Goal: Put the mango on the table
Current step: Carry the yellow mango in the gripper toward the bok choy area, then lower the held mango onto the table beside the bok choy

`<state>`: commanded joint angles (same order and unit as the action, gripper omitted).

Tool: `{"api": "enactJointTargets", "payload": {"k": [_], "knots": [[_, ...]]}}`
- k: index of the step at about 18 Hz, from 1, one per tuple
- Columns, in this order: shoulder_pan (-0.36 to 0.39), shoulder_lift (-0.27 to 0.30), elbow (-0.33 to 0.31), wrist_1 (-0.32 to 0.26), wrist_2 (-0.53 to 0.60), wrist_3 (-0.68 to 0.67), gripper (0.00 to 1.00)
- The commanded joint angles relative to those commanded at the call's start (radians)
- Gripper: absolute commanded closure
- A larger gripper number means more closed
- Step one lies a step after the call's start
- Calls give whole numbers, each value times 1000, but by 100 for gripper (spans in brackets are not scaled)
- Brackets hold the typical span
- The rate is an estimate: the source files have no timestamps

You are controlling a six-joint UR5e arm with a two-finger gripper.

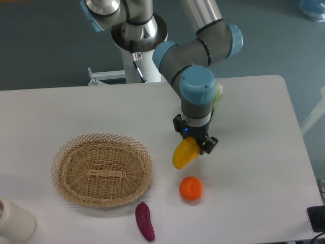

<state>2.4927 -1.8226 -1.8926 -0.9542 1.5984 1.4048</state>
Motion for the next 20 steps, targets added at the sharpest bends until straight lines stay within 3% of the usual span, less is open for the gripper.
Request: {"api": "enactJointTargets", "payload": {"k": [7, 13, 17, 20], "knots": [[-3, 84, -104, 0, 3, 212, 52], [-26, 173, -238, 31, 12, 270, 52], [-57, 161, -281, 100, 37, 247, 48], [-115, 120, -296, 143, 86, 194, 47]]}}
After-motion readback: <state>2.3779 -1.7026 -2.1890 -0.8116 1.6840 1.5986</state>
